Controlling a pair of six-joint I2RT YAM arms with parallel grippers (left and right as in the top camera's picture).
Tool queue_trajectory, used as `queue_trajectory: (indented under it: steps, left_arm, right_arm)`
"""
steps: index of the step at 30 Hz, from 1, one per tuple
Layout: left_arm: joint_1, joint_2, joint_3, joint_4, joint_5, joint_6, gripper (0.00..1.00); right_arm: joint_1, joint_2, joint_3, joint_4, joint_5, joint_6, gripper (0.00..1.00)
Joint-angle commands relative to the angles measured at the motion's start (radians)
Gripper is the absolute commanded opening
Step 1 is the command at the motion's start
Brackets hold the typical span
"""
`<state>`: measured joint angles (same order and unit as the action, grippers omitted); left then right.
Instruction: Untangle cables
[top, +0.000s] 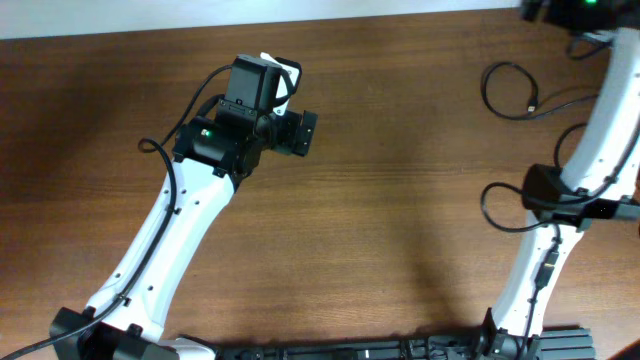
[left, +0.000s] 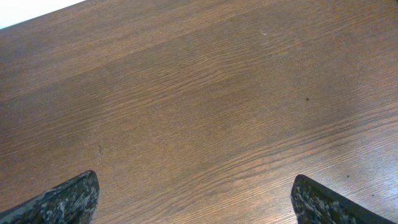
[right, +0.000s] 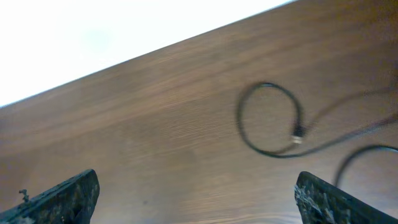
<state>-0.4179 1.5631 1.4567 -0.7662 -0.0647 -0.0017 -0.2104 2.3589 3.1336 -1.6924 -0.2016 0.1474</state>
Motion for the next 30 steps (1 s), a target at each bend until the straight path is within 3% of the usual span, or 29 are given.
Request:
queue_trajectory:
  steps: [1, 11, 30]
  left_arm:
    - [0.002, -0.023, 0.004, 0.001, -0.011, -0.013, 0.99]
    - [0.002, -0.023, 0.004, 0.001, -0.011, -0.013, 0.99]
    - [0.002, -0.023, 0.004, -0.006, -0.011, -0.013, 0.99]
  right_arm:
    - [0.101, -0.017, 0.008, -0.006, -0.008, -0.02, 0.99]
    - [0.264, -0.016, 0.008, -0.006, -0.005, -0.02, 0.99]
    - [0.269, -0.015, 0.008, -0.006, -0.005, -0.02, 0.99]
